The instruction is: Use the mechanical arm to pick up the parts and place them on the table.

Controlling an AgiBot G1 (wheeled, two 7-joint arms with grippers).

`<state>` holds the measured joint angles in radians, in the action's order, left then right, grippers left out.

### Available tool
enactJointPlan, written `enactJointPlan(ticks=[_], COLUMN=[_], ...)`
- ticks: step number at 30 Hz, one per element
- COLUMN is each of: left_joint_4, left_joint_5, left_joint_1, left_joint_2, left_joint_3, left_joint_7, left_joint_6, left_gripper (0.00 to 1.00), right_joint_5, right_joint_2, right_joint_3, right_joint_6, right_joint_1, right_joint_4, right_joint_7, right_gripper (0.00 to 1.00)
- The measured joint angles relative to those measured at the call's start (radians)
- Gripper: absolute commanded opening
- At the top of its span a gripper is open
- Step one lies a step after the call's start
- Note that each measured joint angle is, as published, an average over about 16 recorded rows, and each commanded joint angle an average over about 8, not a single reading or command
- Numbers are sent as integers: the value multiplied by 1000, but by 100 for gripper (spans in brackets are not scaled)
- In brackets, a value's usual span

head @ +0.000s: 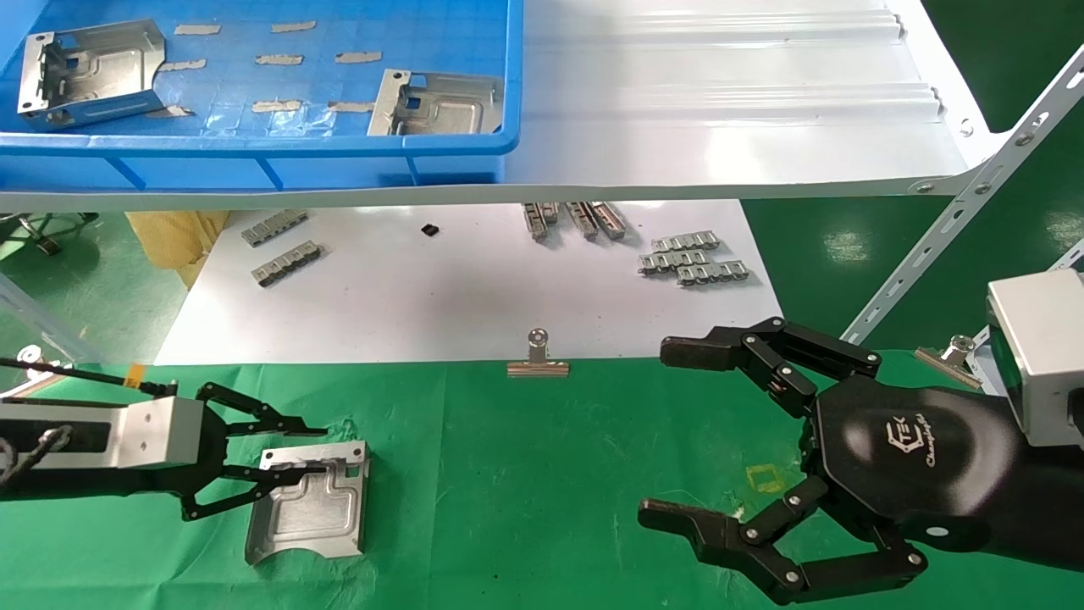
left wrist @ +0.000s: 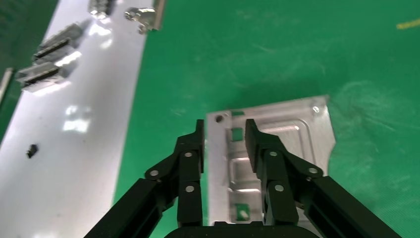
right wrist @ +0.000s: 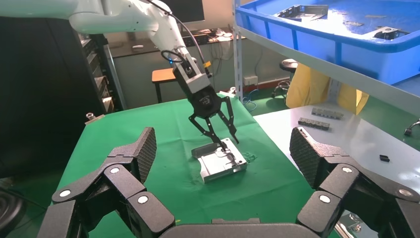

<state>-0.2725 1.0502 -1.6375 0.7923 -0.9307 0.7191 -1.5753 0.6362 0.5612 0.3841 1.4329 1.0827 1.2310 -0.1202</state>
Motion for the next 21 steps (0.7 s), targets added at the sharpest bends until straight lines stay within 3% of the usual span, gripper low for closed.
enactJointPlan(ticks=[12,21], left_joint_4=[-46,-81], left_joint_5=[-147,-177], left_joint_1=[42,67], left_joint_2=[-47,-61], left_joint_3=[13,32], left_joint_7=[-152,-186], left_joint_6=[-27,-24], left_gripper=[100,100], right_joint_5=[0,0], right_joint_2=[0,0], right_joint_3=[0,0], right_joint_6=[0,0], right_joint_1=[0,0], right_joint_4=[0,0], right_joint_7=[0,0], right_gripper=[100,100])
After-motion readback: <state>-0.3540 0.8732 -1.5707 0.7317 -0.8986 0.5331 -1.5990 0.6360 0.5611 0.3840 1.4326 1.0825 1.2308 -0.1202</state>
